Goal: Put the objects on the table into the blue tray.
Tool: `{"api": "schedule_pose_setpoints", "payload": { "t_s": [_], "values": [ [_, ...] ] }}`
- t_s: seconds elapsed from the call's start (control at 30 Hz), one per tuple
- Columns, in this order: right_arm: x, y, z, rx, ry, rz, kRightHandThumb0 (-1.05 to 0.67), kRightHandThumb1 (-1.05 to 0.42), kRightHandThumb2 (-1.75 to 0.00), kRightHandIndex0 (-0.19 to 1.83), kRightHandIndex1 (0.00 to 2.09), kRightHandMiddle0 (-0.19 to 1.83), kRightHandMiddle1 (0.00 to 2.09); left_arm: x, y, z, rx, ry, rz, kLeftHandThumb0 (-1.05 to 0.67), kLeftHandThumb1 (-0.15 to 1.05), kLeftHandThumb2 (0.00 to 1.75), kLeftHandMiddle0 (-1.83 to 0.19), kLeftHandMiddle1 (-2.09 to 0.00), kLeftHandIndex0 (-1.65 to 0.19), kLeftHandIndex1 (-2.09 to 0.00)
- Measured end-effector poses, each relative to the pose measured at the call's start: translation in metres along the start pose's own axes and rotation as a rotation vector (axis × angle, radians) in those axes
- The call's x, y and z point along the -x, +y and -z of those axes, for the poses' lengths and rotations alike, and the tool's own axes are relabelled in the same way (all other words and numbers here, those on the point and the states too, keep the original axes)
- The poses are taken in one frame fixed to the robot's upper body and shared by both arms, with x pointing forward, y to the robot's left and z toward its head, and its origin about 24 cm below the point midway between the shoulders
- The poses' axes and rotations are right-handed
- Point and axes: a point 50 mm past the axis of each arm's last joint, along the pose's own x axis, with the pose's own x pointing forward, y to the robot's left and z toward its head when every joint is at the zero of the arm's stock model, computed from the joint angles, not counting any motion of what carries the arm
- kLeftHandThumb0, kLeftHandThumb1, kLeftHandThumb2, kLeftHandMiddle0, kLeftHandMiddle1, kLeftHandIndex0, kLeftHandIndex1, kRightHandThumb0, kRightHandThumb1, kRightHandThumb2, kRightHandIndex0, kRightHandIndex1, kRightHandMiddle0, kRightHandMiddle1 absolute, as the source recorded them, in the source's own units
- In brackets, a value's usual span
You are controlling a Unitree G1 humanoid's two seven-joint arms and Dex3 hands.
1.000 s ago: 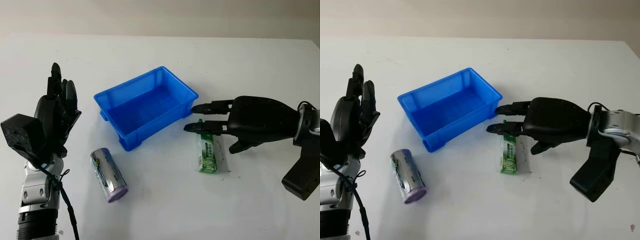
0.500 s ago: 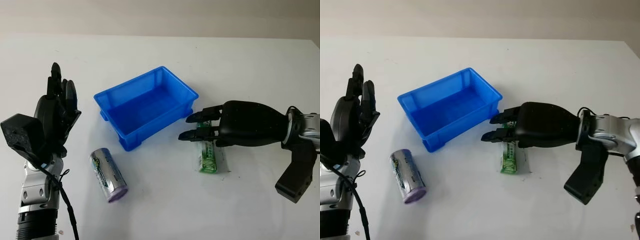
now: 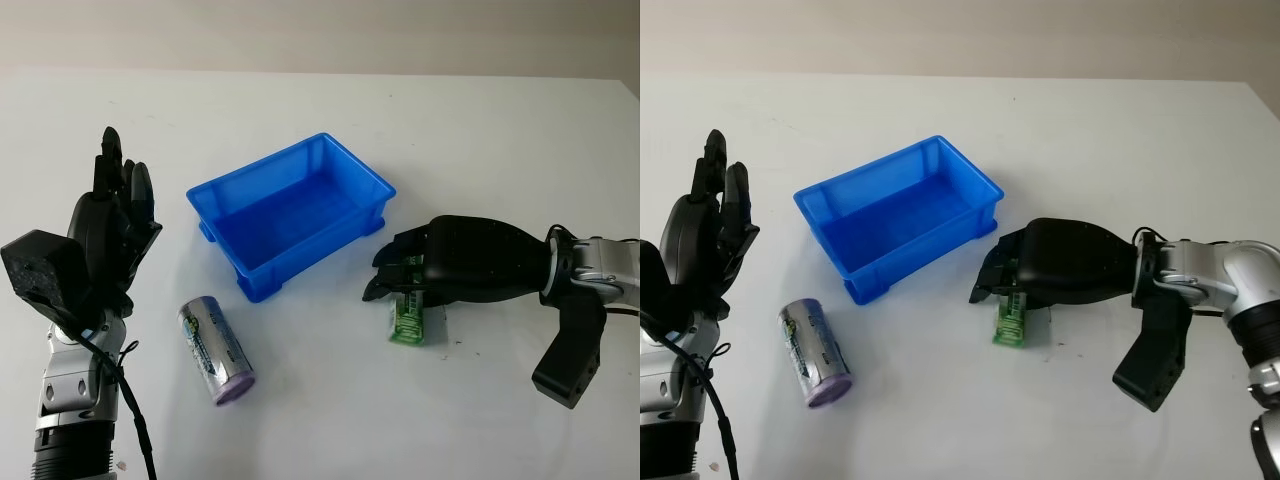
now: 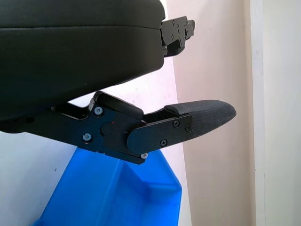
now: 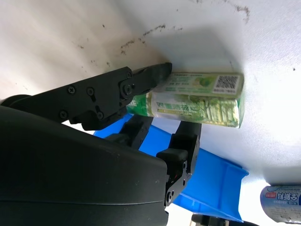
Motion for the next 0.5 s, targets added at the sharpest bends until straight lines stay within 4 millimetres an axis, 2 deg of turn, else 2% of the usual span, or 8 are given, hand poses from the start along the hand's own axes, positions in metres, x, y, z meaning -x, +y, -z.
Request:
{"api": "schedule_pose_setpoints", "payload": {
  "t_s": [0.1, 0.17, 0.27, 0.3, 0.4, 0.5],
  "values": [
    [-0.001, 0.000, 0.001, 0.008, -0.010, 0.006, -0.38, -0.94, -0.06, 0.46, 1.59, 0.43, 1.42, 0.000, 0.000, -0.001, 0.000, -0.002, 0.000, -0.79, 1.05, 0.66, 0.16, -0.05, 0.19, -0.05],
    [-0.002, 0.001, 0.001, 0.012, -0.013, 0.013, -0.43, -0.96, -0.06, 0.48, 1.73, 0.43, 1.52, 0.001, 0.000, -0.001, -0.001, -0.003, 0.001, -0.80, 1.05, 0.66, 0.17, -0.05, 0.19, -0.04],
    [-0.003, 0.000, 0.001, 0.016, -0.011, 0.037, -0.54, -1.03, -0.08, 0.69, 2.01, 0.52, 1.85, 0.001, 0.000, -0.001, -0.001, 0.001, 0.002, -0.79, 1.05, 0.67, 0.17, -0.05, 0.19, -0.04],
    [-0.004, -0.001, 0.002, 0.017, -0.006, 0.053, -0.57, -1.04, -0.13, 0.89, 2.06, 0.62, 2.00, 0.001, 0.000, -0.001, -0.002, 0.001, 0.002, -0.79, 1.05, 0.67, 0.17, -0.05, 0.19, -0.04],
    [-0.006, -0.002, 0.002, 0.006, 0.008, 0.088, -0.59, -1.05, -0.26, 1.21, 2.09, 0.84, 2.08, 0.001, 0.000, -0.001, -0.002, 0.000, 0.002, -0.80, 1.05, 0.67, 0.17, -0.05, 0.19, -0.04],
    [-0.012, -0.001, -0.004, -0.088, 0.016, 0.121, -0.59, -1.05, -0.30, 1.15, 2.09, 0.87, 2.09, 0.001, 0.000, -0.001, -0.002, 0.000, 0.004, -0.80, 1.05, 0.66, 0.17, -0.05, 0.19, -0.04]
  ]
}}
